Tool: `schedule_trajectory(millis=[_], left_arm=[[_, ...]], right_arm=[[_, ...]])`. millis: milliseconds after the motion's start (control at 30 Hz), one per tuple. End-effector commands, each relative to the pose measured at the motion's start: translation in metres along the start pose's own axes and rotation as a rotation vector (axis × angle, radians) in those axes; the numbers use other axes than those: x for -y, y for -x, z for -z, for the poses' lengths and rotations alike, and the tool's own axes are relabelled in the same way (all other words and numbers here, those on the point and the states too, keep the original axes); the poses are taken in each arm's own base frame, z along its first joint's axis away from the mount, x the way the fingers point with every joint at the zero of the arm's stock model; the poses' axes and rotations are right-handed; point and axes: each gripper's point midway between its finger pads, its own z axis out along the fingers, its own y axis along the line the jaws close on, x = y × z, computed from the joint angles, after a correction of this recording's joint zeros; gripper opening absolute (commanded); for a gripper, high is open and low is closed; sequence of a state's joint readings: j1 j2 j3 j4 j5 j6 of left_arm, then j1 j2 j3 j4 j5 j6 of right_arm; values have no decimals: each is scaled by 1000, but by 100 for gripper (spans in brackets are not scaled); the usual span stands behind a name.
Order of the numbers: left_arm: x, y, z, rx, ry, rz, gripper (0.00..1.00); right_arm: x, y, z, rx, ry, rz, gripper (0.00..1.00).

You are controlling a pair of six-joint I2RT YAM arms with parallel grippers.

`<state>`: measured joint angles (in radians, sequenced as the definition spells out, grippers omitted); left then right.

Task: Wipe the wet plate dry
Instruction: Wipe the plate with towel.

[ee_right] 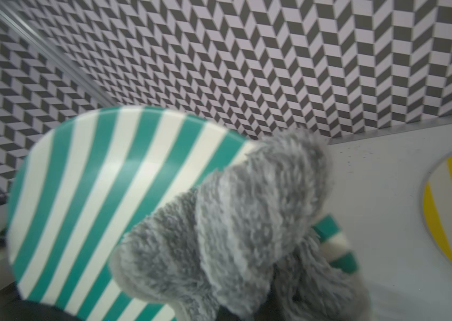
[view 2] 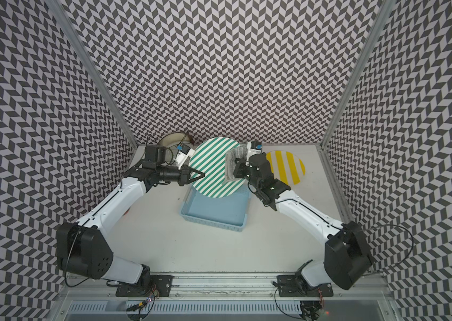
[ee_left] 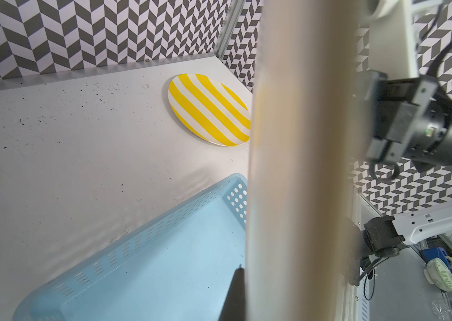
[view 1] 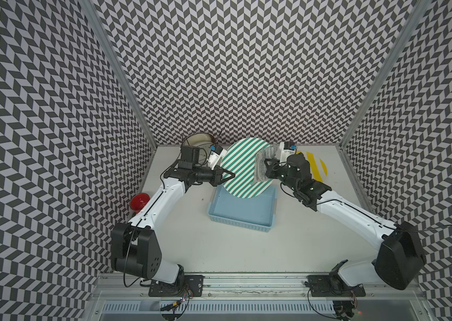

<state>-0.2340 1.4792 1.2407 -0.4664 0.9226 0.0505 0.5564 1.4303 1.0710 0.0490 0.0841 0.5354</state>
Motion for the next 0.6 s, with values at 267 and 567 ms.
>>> schedule_trajectory(millis=[267, 567], left_arm=[[50, 28, 10, 89, -169, -175, 0], [49, 27, 10, 90, -167, -172, 0]], right_arm=[[-38, -60, -4, -178, 197, 86, 0], [-139, -121, 5, -275, 406, 242, 0]])
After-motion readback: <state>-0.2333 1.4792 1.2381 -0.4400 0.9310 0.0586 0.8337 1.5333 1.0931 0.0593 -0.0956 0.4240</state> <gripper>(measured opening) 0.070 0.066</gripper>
